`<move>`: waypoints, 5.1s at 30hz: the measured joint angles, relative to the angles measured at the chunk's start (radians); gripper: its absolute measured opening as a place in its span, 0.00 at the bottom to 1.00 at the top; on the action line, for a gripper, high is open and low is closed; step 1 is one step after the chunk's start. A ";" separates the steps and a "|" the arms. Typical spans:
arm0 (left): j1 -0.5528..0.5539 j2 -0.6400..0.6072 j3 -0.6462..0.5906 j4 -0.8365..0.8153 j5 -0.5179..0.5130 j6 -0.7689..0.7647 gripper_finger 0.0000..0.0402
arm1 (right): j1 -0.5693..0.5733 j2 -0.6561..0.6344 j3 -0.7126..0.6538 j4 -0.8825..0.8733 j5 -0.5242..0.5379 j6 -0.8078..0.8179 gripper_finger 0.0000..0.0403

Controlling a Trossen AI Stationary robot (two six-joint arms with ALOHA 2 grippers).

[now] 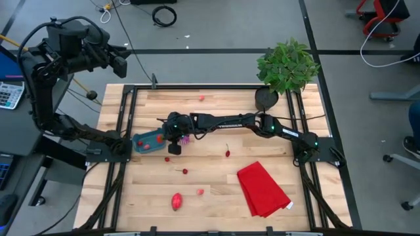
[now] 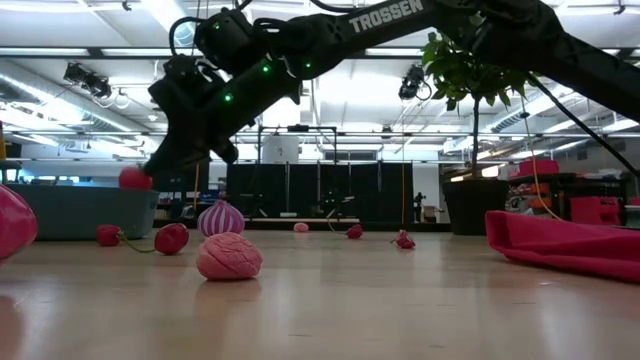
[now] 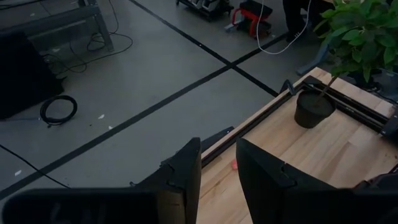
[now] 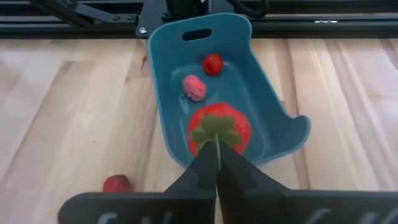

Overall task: Pick and placing Produce into tupperware
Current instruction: Put the red strawberry into the blue bin, then put the top left red cherry into the blue bin

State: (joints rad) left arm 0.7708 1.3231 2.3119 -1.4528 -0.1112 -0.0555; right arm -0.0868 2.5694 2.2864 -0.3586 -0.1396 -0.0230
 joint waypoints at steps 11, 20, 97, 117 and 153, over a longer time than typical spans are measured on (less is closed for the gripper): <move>0.000 0.000 0.000 0.000 0.000 -0.001 0.27 | 0.000 -0.001 -0.009 0.001 -0.035 0.027 0.03; 0.000 0.000 0.000 -0.010 0.000 -0.008 0.27 | 0.000 -0.001 -0.010 -0.001 -0.035 0.075 0.09; -0.964 0.295 -1.421 0.818 0.183 -0.025 0.41 | -0.010 -0.626 -0.010 -0.949 0.087 0.099 0.24; -0.964 0.348 -1.421 0.778 0.165 -0.038 0.22 | -0.010 -0.626 -0.010 -0.945 0.087 0.098 0.24; -0.703 -0.252 -1.538 0.449 -0.007 -0.645 0.01 | -0.010 -0.626 -0.010 -0.925 0.087 0.080 0.24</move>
State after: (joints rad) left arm 0.0679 1.0712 0.7741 -1.0037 -0.1185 -0.7008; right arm -0.0963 1.9438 2.2765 -1.2834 -0.0525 0.0569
